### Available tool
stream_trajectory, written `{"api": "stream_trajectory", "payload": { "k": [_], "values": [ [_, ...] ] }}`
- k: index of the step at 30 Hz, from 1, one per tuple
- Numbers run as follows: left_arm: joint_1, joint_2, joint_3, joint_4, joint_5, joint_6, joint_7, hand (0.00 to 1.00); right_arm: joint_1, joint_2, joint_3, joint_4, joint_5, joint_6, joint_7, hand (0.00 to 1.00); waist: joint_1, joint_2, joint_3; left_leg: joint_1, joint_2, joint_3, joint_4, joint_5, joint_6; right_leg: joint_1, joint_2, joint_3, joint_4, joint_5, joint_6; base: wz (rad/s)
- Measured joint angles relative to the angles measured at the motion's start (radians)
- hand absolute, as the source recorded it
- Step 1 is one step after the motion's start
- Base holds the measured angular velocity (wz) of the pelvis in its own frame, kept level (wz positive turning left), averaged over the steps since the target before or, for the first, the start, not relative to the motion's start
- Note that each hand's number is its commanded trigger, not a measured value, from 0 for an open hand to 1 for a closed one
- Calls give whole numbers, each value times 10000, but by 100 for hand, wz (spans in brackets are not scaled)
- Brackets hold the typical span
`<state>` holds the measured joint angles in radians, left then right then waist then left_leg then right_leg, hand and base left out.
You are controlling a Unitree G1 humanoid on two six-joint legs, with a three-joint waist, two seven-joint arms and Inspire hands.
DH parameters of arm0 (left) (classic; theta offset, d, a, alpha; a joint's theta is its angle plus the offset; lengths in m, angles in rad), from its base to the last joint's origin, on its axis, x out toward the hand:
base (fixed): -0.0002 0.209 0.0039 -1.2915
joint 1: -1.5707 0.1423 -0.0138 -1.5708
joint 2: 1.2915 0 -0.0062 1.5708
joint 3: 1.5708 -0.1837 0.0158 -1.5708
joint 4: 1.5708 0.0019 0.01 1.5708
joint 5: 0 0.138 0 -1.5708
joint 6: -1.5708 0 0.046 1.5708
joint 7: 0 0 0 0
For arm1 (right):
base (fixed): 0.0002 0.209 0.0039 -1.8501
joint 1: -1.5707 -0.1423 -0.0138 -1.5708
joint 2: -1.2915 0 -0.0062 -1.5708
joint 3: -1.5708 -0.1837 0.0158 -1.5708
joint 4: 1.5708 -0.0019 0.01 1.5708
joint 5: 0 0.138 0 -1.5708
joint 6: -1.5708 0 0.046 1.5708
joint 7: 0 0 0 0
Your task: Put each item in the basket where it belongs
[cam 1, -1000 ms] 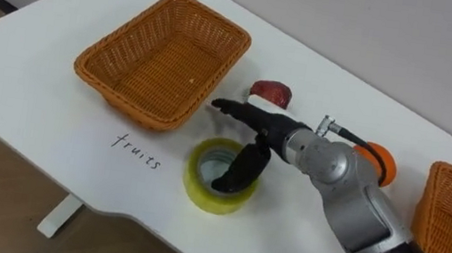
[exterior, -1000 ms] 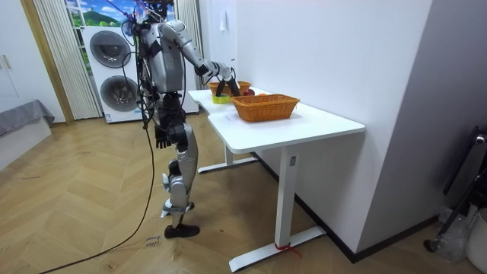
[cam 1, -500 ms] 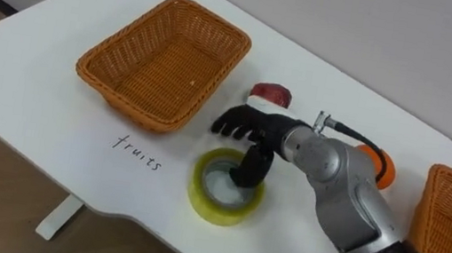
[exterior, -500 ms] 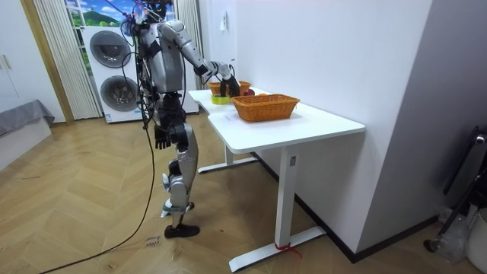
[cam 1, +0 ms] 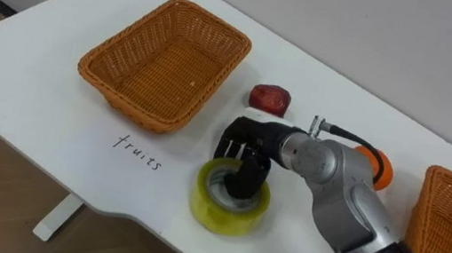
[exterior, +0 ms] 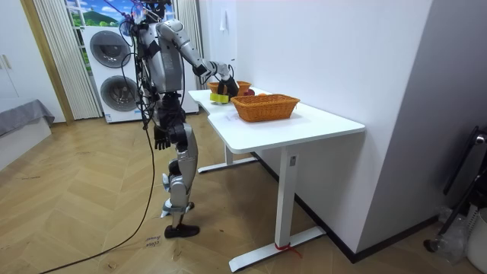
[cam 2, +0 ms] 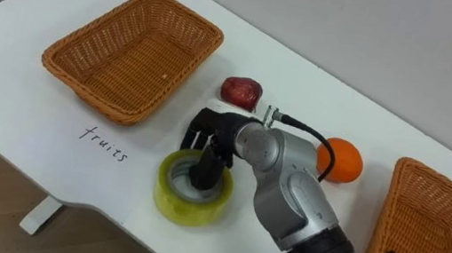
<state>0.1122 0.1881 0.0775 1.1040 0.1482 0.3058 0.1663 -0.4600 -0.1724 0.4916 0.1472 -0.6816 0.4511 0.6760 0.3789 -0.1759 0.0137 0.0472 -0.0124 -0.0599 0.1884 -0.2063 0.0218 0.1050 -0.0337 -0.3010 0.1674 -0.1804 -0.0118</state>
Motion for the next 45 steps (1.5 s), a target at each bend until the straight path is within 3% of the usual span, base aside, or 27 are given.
{"api": "stream_trajectory", "payload": {
  "k": [14, 19, 23, 26, 28, 30, 34, 38, 42, 45],
  "values": [
    [-58, 18, 18, 3, -3, -73, -1, 0, -1, -88, -5, 23, 96, -53, -19, 100, 68, -65, 32, -25, -4, 9, -16, 1, 1, -13, 5, -7, 0, 0, 0, 0],
    [-53, 42, 160, 3, 8, -111, 6, 0, 84, -289, -54, -111, 114, -215, 12, 100, -31, -61, 34, -56, -5, 21, 19, 1, 1, -59, 9, 82, 1, 0, 0, 0],
    [24, 47, 298, 71, 15, -295, 46, 0, 177, -513, -156, -188, 172, -544, 10, 100, -393, -62, 31, -93, -13, 21, 33, 1, 1, -90, 11, 136, -5, 1, 1, 0],
    [45, 107, 386, 156, -28, -524, 87, 0, 659, -1144, -584, -952, 709, -806, -20, 100, -606, -34, 24, -47, -1, 81, -1, 5, 8, -93, 11, 236, -6, 1, 1, -3],
    [184, 153, 468, 160, -215, -689, 208, 0, 812, -1562, -1089, -1389, 1354, -1028, -107, 100, -936, 0, 20, -37, -6, 216, -12, 6, 8, -129, 28, 408, -5, 2, 2, -15],
    [333, 183, 485, 157, -269, -795, 227, 0, 962, -1701, -1558, -1703, 1458, -1131, -294, 100, -1165, 60, 15, -33, -6, 299, -27, 6, 8, -138, 36, 538, -3, 6, 8, -13],
    [374, 175, 710, 132, -248, -952, 265, 0, 1671, -1745, -2691, -2068, 1552, -1221, -904, 100, -1457, 125, -15, -4, -1, 401, -45, 6, 8, -168, 11, 619, 1, 7, 9, -10],
    [406, 103, 784, 101, -261, -1090, 271, 0, 1692, -1816, -3161, -2059, 1533, -1264, -1149, 100, -1805, 233, -29, -7, 2, 429, -24, 6, 8, -182, 33, 663, 11, 8, 10, -4],
    [587, 86, 837, -112, -266, -1303, 270, 0, 1691, -1844, -3738, -2059, 1583, -1453, -1453, 100, -1933, 340, -101, 72, 7, 523, -10, 6, 8, -148, 2, 757, 27, 11, 13, -5],
    [566, 29, 973, -163, -265, -1374, 268, 0, 1691, -1843, -4033, -2059, 1677, -1482, -1765, 100, -2077, 424, -66, 150, 27, 535, -11, 5, 9, -69, 5, 775, 32, 13, 16, -2]
  ]
}}
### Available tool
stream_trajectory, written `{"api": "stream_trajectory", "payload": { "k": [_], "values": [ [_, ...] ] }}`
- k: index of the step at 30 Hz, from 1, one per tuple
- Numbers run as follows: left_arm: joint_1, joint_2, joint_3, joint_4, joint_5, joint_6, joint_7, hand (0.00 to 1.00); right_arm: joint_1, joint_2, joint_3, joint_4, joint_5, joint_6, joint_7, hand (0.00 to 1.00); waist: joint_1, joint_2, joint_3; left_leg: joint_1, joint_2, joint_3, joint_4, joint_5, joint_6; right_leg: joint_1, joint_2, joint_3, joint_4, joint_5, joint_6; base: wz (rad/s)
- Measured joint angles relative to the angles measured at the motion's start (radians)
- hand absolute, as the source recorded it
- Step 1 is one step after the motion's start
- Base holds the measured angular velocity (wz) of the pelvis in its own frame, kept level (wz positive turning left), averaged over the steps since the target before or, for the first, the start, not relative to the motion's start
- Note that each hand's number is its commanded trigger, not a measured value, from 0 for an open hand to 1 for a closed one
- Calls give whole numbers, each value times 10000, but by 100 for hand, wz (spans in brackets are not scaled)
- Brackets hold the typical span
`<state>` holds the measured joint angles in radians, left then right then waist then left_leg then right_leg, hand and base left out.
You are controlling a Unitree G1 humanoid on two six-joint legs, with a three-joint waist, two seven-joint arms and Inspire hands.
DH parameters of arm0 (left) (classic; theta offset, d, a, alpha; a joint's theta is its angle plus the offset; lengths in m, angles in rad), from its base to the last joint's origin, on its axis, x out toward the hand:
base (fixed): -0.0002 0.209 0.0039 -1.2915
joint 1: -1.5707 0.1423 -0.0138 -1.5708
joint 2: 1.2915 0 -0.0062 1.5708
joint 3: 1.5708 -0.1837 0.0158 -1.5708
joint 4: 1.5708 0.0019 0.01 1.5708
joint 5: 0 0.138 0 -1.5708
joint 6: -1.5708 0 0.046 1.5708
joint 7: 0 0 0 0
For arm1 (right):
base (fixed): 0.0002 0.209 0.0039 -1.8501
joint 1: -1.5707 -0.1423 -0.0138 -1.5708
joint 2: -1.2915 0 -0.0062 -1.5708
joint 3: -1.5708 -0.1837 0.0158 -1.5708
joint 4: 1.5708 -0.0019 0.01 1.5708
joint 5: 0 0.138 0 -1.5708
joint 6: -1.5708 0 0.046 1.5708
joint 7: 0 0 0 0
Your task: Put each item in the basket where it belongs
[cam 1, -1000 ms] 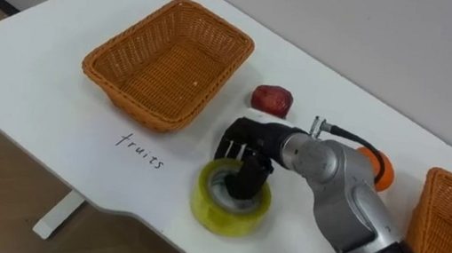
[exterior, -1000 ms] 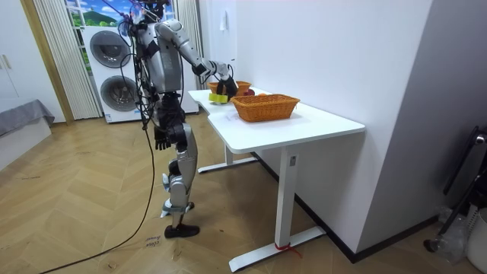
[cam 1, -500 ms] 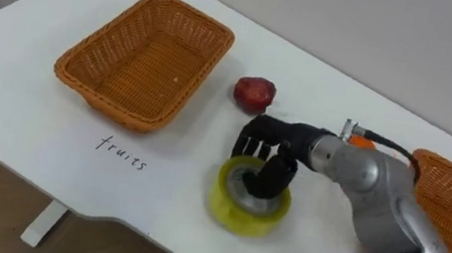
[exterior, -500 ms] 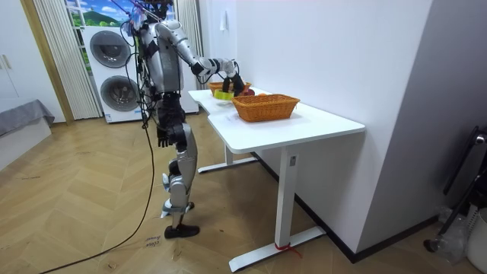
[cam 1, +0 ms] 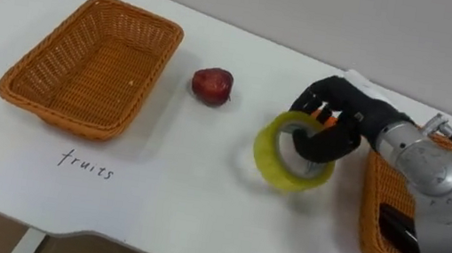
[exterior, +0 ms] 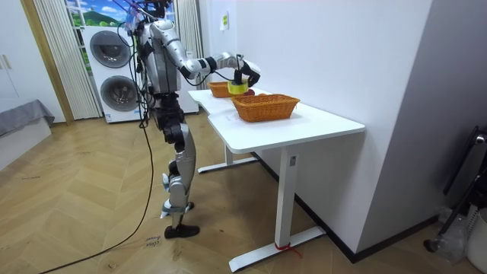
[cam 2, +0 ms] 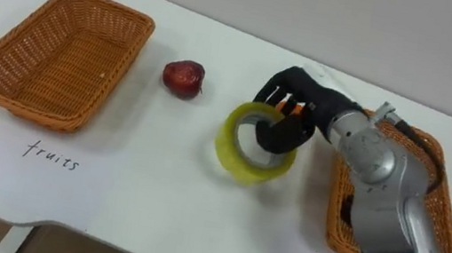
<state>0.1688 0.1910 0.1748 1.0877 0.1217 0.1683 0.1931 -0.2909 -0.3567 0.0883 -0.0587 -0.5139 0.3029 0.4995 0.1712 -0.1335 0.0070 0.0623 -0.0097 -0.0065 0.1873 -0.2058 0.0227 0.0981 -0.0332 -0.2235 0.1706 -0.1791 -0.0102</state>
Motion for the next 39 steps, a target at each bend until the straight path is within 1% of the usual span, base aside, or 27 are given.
{"api": "stream_trajectory", "payload": {
  "k": [5, 11, 13, 17, 19, 20, 23, 25, 27, 32, 36, 39],
  "values": [
    [156, -77, -2, -35, 44, 7, 3, 0, -2, -2, -494, 2, 427, -43, -633, 100, -32, 7, -4, -2, -12, 1, -46, -2, 1, -9, -1, 7, 45, 0, 0, 0],
    [619, -130, -4, -89, 41, 13, -79, 0, -2, -2, -861, 51, 1175, -48, -1321, 100, -177, -3, -19, 40, -18, 7, 16, -1, 2, 44, -10, -22, 28, 1, 1, 1],
    [771, -150, 40, -91, 117, 59, -227, 0, -2, -2, -1105, 76, 1533, -58, -1513, 100, -296, 11, -14, 25, -28, -26, 31, -2, 2, 65, -9, -60, 25, 1, 2, 7],
    [980, -191, 311, -280, 117, 79, -469, 0, -2, -3, -1586, 204, 1783, -59, -1980, 100, -340, 39, -3, 12, -29, -40, 38, -2, 2, 78, 0, -76, 24, 2, 4, 1],
    [1032, -246, 383, -337, 116, 121, -495, 0, -2, -3, -1788, 277, 1854, -60, -2296, 100, -400, 109, 20, -9, -29, -50, 102, -6, 2, 88, 12, -81, 25, 2, 4, 0],
    [1051, -267, 382, -382, 116, 149, -495, 0, -2, -3, -1830, 318, 1898, -63, -2378, 100, -418, 127, 13, -18, -29, -61, 105, -6, 2, 85, 16, -88, 25, 2, 4, 4],
    [1137, -323, 381, -604, 110, 224, -494, 0, -2, -3, -1943, 571, 2012, -65, -2830, 100, -571, 229, -41, -53, -23, -91, 103, -9, 5, 80, 7, -131, 32, 2, 5, 3],
    [1204, -373, 384, -750, 94, 241, -490, 0, -1, -4, -1987, 720, 2118, -64, -3142, 100, -639, 336, -96, -35, -24, -52, 100, -9, 4, 74, 5, -83, 44, 2, 5, -6],
    [1221, -417, 388, -762, 82, 242, -483, 0, -1, -6, -1991, 840, 2180, -65, -3335, 100, -669, 388, -123, -4, -23, -12, 95, -9, 4, 75, 7, -37, 65, 2, 4, -7],
    [1253, -501, 383, -763, 41, 247, -479, 0, -2, -23, -2004, 1080, 2516, -65, -3709, 100, -855, 363, -119, 18, -17, -12, 117, -7, 5, 47, 5, -7, 154, 1, 3, -1],
    [1351, -490, 385, -881, 39, 305, -480, 0, -1, -123, -2044, 1309, 2812, -60, -3855, 100, -1012, 287, -89, -11, -21, 1, 163, -10, 11, 40, -14, 11, 155, 0, 5, 0],
    [1376, -488, 385, -865, 38, 362, -486, 0, -1, -123, -2128, 1317, 2824, -60, -4060, 100, -1119, 264, -100, 9, -23, 32, 163, -11, 12, 46, -5, 37, 154, -1, 6, 0]
  ]
}}
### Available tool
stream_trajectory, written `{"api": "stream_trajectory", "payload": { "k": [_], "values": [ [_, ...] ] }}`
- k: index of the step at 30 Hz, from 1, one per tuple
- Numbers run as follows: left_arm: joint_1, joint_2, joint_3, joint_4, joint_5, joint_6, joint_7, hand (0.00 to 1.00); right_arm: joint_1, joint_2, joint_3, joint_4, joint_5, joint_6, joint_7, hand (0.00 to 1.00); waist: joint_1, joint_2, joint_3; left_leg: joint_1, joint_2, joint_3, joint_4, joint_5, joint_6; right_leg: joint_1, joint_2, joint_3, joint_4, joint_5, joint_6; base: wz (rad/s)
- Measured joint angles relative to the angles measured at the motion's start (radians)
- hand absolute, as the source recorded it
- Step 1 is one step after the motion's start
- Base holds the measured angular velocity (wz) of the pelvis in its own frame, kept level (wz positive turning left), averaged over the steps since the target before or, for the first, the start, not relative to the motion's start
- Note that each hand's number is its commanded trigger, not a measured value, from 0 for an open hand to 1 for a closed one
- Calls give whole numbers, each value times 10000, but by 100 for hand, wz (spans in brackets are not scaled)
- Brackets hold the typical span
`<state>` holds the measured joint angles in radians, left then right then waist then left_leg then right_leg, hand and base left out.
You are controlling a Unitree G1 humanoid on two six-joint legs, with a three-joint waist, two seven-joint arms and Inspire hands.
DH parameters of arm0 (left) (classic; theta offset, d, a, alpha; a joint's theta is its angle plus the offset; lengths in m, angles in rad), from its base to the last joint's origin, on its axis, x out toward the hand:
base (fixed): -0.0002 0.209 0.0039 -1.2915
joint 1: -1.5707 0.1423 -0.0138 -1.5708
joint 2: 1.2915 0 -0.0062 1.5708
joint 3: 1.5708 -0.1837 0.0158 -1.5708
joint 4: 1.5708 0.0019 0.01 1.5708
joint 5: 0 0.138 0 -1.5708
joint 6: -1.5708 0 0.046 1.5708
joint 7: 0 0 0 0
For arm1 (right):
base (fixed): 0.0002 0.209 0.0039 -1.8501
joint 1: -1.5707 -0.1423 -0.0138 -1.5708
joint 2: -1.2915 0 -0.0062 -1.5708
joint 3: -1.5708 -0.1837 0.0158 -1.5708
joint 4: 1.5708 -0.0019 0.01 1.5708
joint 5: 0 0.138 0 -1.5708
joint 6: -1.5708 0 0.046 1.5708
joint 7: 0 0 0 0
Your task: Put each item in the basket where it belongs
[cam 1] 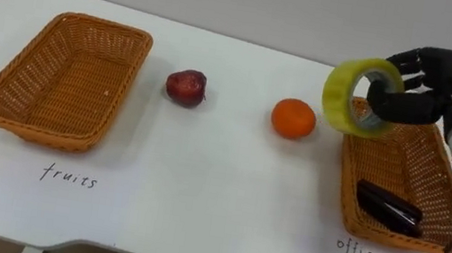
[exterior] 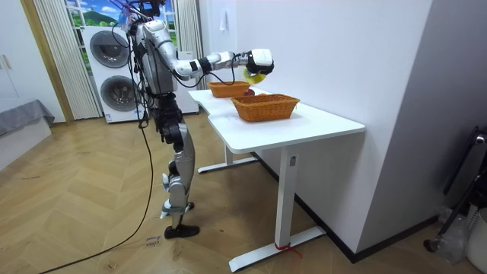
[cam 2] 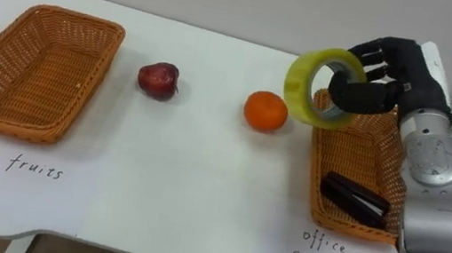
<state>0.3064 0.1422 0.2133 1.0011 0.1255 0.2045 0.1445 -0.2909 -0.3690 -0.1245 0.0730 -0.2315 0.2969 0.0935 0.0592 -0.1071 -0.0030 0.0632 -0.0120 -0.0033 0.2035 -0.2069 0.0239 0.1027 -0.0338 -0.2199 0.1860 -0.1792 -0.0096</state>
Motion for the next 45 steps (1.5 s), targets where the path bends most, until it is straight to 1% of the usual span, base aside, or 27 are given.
{"api": "stream_trajectory", "payload": {
  "k": [4, 7, 10, 17, 21, 25, 26, 27, 28, 38, 40, 45],
  "values": [
    [-10, 23, -2, -8, -72, -8, 0, 0, 0, -26, -275, 691, 38, -115, -504, 100, -35, -46, -26, 13, 2, -3, 7, 0, -1, 14, 7, -7, -3, 0, 0, 0],
    [-15, 44, 0, -14, -69, -2, 0, 0, 0, -42, -297, 1009, 11, -115, -711, 100, -151, -30, -15, 2, 11, -5, -5, 0, -1, -2, 5, 1, -3, 0, 0, 0],
    [-39, 96, 9, -15, -63, -2, 0, 0, 0, -42, -298, 1229, -8, -114, -729, 100, -271, -27, -16, 13, 2, -1, -10, 1, -2, -2, 11, 13, -4, 0, -1, -1],
    [-67, 145, 13, -23, -67, -6, 0, 0, 6, -54, -302, 1555, 26, -114, -865, 100, -331, -31, -18, 167, 10, 85, -48, 0, -1, 25, 24, 170, 5, 0, 0, -6],
    [-49, 157, 148, -15, -68, -6, 1, 0, 146, -54, -327, 1563, 234, -115, -880, 100, -329, -37, -23, 204, 15, 171, -83, 0, 0, 38, 42, 243, 6, 1, 0, -4],
    [-16, 183, 194, 32, -79, -6, 32, 0, 464, -80, -565, 1567, 540, -119, -904, 100, -336, -26, -20, 209, 9, 185, -93, 0, 0, 71, 47, 216, 5, 1, 1, 0],
    [-17, 186, 194, 49, -79, -5, 35, 0, 504, -88, -565, 1576, 554, -120, -905, 96, -341, -25, -18, 210, 10, 180, -111, 0, -1, 73, 48, 214, 4, 1, 1, 0],
    [-41, 189, 193, 101, -78, -4, 39, 0, 573, -134, -564, 1661, 649, -124, -902, 71, -342, -20, -15, 215, 10, 178, -143, 1, -1, 74, 49, 213, 4, 1, 1, 0],
    [-45, 189, 193, 125, -78, -5, 39, 0, 576, -162, -565, 1838, 690, -125, -903, 1, -343, -15, -16, 218, 9, 179, -142, 1, -1, 74, 49, 216, 4, 1, 1, 0],
    [-66, 238, 194, 312, -75, -4, 40, 0, 621, -214, -572, 2071, 739, -134, -911, 0, -430, -5, -9, 255, 3, 197, -163, 3, 0, 75, 48, 241, -1, 0, 2, 0],
    [-44, 263, 193, 366, -76, -2, 40, 0, 620, -216, -575, 2069, 720, -193, -944, 0, -436, -14, -12, 335, 10, 235, -182, 3, 0, 121, 57, 264, -3, -4, 7, -3],
    [-52, 269, 193, 372, -70, -1, 38, 0, 620, -216, -574, 2069, 701, -198, -945, 0, -487, -39, -21, 349, 11, 267, -228, 3, 1, 124, 57, 273, -6, -6, 10, -1]
  ]
}}
